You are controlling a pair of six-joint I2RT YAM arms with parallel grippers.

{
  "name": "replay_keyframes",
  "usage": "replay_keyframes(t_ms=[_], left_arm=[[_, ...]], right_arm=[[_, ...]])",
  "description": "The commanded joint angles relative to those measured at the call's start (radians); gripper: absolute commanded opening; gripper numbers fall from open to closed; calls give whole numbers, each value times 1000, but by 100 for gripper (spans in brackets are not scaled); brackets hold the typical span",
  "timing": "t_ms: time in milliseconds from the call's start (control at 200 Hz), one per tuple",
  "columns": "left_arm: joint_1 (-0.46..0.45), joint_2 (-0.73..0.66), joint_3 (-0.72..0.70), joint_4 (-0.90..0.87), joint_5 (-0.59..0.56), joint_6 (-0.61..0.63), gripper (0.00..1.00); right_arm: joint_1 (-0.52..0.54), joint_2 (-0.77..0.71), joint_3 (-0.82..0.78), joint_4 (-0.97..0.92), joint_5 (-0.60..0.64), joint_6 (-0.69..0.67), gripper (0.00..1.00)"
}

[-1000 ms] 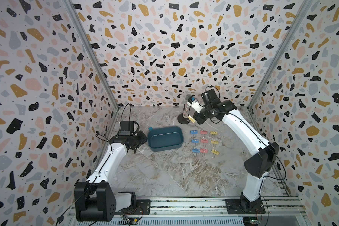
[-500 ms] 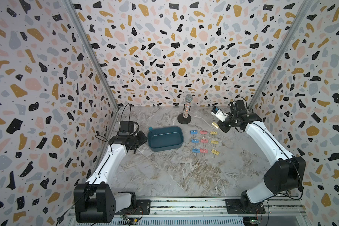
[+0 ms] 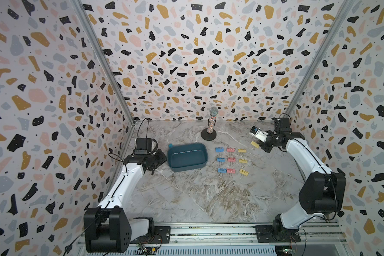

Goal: Take out the binder clips from the storage box
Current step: Place the binder clip at the center of the board.

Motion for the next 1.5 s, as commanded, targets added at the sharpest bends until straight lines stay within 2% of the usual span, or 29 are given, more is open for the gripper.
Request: replay_keyframes(t_ms=[0, 275, 510, 621, 941, 1496], left_arm=[[-3, -22, -16, 2, -7, 12, 33], [-4, -59, -30, 2, -6, 8, 33], [-3, -50, -7, 2, -15, 36, 33], [-3, -49, 4, 1, -19, 44, 33], [-4, -54, -18, 4, -22, 35, 33], [-3, -58, -29, 3, -37, 41, 33]], right_arm=[[-11, 17, 27, -7, -5, -102, 0], [-41, 56, -17, 56, -36, -196, 0], [-60, 104, -30, 113, -7, -252, 0], [-68, 126, -42, 116, -39, -321, 0], [-71, 164, -99, 186, -91, -390, 0], [-71, 229, -146, 285, -67, -457, 0]])
